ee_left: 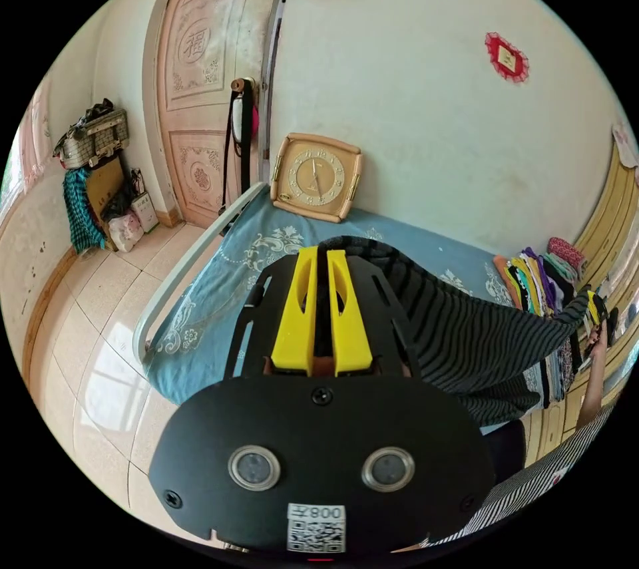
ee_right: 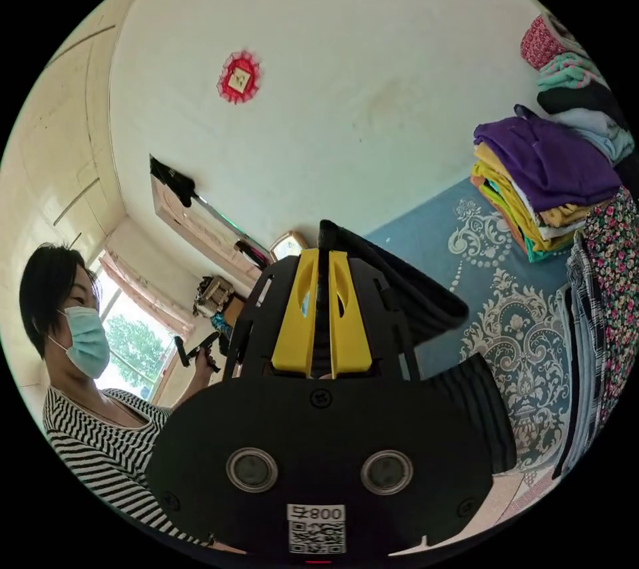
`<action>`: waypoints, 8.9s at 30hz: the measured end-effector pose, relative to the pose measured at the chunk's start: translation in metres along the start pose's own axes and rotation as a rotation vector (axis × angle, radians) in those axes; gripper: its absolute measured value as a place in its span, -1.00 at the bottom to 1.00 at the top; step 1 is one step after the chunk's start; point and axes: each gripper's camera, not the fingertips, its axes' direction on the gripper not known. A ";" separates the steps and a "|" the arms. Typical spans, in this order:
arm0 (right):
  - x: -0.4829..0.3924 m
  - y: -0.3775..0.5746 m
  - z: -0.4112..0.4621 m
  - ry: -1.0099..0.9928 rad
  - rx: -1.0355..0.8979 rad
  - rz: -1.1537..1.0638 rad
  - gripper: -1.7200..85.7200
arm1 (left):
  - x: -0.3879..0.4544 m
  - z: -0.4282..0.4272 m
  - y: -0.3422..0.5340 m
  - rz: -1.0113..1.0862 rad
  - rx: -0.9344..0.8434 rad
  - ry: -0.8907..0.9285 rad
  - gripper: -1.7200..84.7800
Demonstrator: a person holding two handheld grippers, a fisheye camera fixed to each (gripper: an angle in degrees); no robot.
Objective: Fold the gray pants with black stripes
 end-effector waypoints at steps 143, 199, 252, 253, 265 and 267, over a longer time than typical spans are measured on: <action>-0.007 0.126 0.039 0.907 -0.824 -0.148 -0.96 | 0.068 0.294 0.173 0.038 -0.810 0.272 -0.95; 0.243 -0.085 0.259 0.786 -0.699 -0.082 -0.70 | 0.308 0.417 -0.245 0.366 -0.506 0.018 -0.93; 0.252 0.250 0.736 0.414 -1.017 -0.865 -0.82 | -0.136 0.319 -0.044 -0.249 -0.284 0.135 -0.82; 0.254 0.257 0.739 0.422 -1.028 -0.875 -0.86 | -0.140 0.313 -0.042 -0.249 -0.249 0.129 -0.86; 0.279 0.257 0.730 0.450 -0.871 -0.740 -0.90 | -0.166 0.314 -0.059 -0.115 -0.212 0.111 -0.89; 0.302 0.269 0.752 0.493 -0.967 -0.686 -0.89 | -0.171 0.341 -0.049 -0.106 -0.341 0.031 -0.88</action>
